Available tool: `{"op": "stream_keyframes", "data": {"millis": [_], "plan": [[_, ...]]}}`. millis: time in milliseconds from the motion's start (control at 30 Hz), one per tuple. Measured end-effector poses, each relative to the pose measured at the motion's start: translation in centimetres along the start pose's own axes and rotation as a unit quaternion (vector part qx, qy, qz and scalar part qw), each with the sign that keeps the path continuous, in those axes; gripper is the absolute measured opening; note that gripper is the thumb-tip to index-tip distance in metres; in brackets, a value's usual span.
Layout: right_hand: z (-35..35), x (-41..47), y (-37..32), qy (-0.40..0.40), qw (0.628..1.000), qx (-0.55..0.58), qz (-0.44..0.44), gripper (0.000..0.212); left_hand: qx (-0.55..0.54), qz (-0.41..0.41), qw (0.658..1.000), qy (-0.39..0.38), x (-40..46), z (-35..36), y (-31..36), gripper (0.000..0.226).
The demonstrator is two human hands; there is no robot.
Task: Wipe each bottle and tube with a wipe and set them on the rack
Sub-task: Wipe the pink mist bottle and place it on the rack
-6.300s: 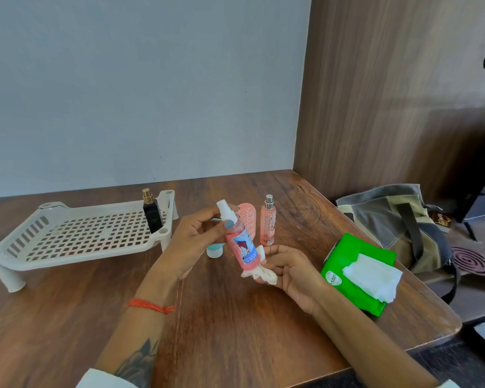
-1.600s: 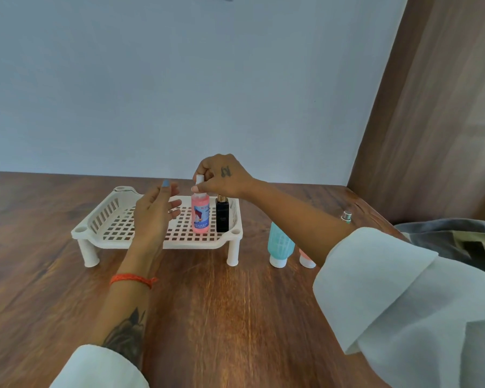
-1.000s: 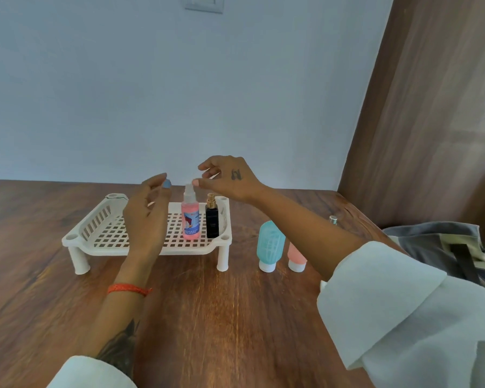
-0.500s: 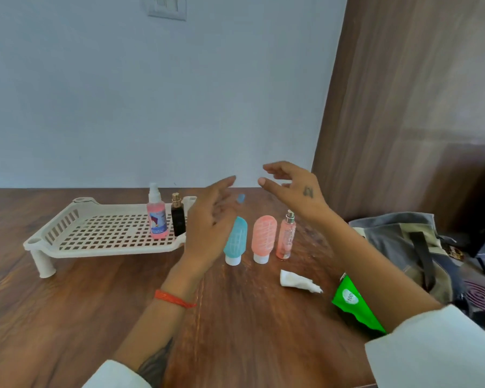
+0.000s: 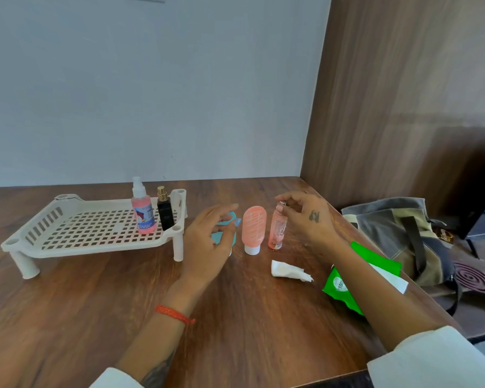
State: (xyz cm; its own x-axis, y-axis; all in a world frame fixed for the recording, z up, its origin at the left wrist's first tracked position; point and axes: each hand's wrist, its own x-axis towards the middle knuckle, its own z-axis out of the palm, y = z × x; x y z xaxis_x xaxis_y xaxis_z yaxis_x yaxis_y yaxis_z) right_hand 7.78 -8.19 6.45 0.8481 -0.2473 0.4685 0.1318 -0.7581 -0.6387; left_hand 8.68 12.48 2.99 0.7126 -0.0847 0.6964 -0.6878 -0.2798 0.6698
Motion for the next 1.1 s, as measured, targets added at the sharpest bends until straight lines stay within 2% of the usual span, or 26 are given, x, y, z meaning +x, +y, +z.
{"op": "stream_keyframes", "data": {"millis": [200, 300, 433, 533, 800, 967, 1033, 1100], "plan": [[-2.0, -1.6, -1.3, 0.015, 0.997, 0.071, -0.009, 0.018, -0.035, -0.023, 0.999, 0.006, 0.3, -0.2, 0.4, 0.027], [-2.2, -3.1, -2.8, -0.036, 0.994, 0.096, -0.03, 0.022, -0.077, -0.046, 0.996, -0.011, 0.3, -0.5, 0.9, 0.026], [-1.3, -4.6, -4.4, -0.113, 0.974, 0.192, -0.028, 0.023, -0.165, -0.087, 0.98, -0.074, 0.3, -0.9, 1.7, 0.023], [-0.2, -5.0, -4.7, -0.14, 0.966, 0.215, -0.034, 0.025, -0.215, -0.108, 0.963, -0.12, 0.3, -1.1, 2.5, 0.02], [0.6, -5.3, -5.0, -0.153, 0.967, 0.202, -0.039, 0.036, -0.187, -0.154, 0.953, -0.18, 0.6, -1.5, 1.7, 0.023], [0.0, -5.4, -4.9, -0.179, 0.961, 0.211, -0.015, 0.053, -0.161, -0.165, 0.957, -0.177, 0.6, -1.5, 1.7, 0.021], [-0.5, -5.7, -4.1, -0.142, 0.975, 0.17, -0.009, 0.05, -0.165, -0.167, 0.956, -0.173, 0.7, -1.4, 1.6, 0.019], [-0.9, -6.3, -2.8, -0.096, 0.992, 0.078, -0.01, 0.04, -0.167, -0.177, 0.955, -0.171, 0.7, -1.3, 1.5, 0.019]]}}
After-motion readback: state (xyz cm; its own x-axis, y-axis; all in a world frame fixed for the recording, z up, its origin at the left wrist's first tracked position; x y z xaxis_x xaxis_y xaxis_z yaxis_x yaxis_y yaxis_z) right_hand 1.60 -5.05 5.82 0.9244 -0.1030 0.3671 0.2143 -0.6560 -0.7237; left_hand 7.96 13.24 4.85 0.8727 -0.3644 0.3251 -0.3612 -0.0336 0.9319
